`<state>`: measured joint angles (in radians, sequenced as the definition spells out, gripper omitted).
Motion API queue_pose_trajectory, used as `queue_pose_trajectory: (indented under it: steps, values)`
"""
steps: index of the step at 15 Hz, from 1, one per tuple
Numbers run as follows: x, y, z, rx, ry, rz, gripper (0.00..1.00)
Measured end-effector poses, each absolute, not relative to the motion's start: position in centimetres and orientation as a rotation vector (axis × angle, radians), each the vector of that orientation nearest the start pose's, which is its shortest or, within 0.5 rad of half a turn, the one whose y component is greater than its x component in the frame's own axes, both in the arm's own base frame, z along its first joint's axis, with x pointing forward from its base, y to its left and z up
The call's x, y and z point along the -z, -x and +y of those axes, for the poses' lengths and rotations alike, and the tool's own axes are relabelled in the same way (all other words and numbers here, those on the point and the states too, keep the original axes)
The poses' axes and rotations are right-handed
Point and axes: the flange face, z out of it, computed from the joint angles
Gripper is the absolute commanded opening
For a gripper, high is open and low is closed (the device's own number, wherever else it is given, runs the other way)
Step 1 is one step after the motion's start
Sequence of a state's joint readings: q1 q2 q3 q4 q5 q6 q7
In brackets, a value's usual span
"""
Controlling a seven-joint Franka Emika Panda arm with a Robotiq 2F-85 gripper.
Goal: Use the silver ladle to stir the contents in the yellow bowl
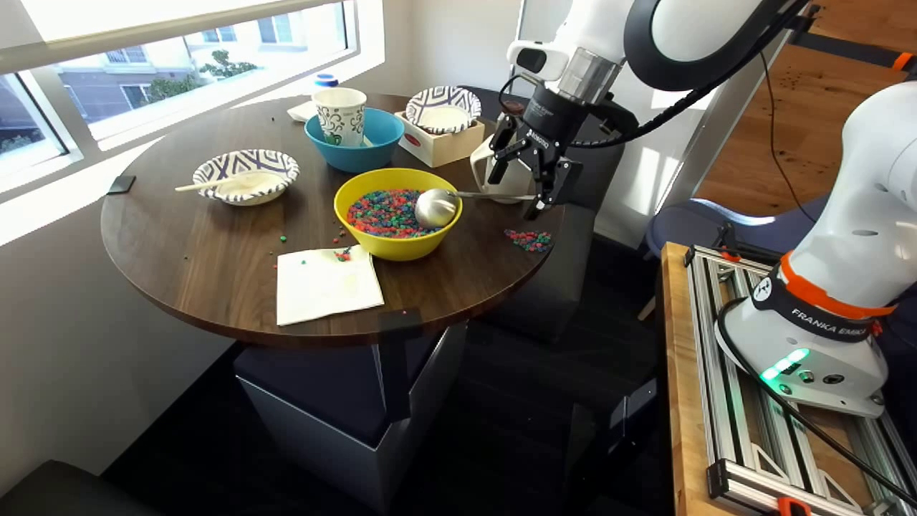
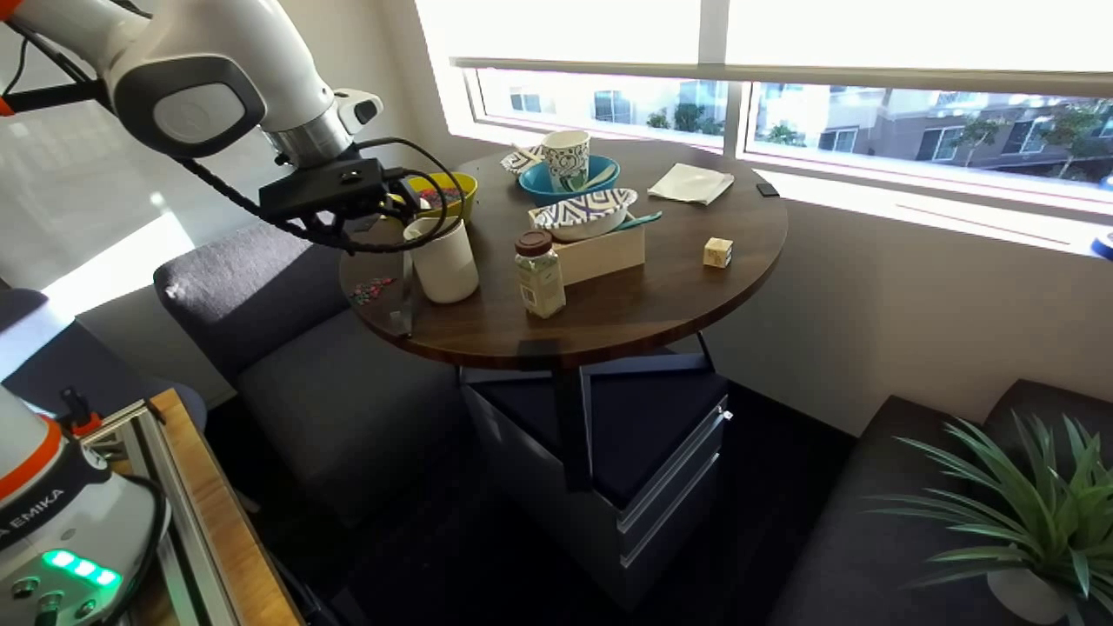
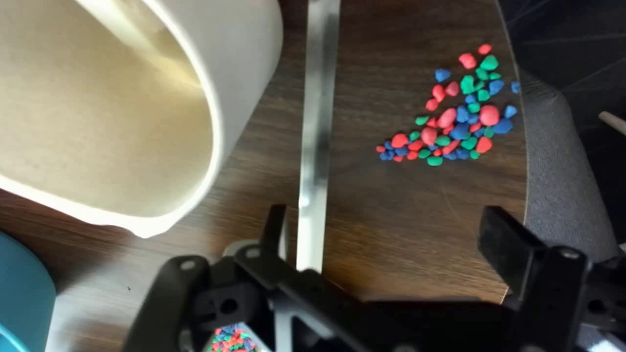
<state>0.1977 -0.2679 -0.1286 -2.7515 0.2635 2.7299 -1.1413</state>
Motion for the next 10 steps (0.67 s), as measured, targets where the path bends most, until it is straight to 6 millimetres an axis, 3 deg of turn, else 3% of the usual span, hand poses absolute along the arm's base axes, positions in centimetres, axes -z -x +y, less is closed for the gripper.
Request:
queue_pose_trajectory:
  steps: [7, 8, 10]
  values:
    - [-30.1, -41.5, 1.8, 0.503, 2.779, -1.422, 0.98]
    - [-30.2, -41.6, 1.8, 0.511, 2.781, -1.411, 0.76]
    - [-30.4, -41.9, 1.7, 0.520, 2.784, -1.406, 0.71]
